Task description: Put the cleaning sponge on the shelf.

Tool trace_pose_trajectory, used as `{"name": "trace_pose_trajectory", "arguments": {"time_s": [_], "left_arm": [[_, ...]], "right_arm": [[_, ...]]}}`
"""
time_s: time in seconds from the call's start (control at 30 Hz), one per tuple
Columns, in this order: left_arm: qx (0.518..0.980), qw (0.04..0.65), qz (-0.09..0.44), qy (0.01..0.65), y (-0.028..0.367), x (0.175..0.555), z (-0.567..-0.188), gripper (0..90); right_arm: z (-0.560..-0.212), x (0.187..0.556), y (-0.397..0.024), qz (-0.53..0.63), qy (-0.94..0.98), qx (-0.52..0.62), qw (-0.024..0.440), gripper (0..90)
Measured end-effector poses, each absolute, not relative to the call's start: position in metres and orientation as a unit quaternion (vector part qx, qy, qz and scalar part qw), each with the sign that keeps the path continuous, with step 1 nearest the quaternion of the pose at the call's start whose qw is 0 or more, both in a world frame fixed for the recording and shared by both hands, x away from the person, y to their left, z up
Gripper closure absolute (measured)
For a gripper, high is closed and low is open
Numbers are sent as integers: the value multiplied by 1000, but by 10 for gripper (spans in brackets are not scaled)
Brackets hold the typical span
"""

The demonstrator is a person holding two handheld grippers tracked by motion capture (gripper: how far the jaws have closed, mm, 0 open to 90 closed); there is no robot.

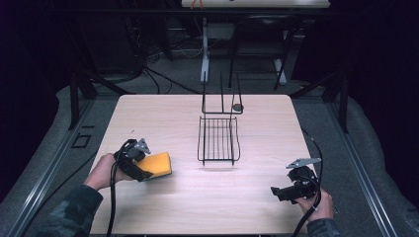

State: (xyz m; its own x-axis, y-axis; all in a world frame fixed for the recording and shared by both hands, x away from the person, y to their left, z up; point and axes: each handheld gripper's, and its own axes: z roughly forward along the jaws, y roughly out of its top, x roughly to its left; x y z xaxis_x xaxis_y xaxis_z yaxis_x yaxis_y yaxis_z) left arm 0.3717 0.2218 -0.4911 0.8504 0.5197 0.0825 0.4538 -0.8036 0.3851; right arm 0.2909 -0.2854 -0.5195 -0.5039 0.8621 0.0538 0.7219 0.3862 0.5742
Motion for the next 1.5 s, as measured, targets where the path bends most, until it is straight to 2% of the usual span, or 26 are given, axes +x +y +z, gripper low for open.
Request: {"name": "trace_pose_trajectory", "arguments": {"time_s": [1.5], "left_arm": [[949,209,104,210,174,380,-452,297]], "right_arm": [[-525,290,-282,266,831,474,115,43]]}}
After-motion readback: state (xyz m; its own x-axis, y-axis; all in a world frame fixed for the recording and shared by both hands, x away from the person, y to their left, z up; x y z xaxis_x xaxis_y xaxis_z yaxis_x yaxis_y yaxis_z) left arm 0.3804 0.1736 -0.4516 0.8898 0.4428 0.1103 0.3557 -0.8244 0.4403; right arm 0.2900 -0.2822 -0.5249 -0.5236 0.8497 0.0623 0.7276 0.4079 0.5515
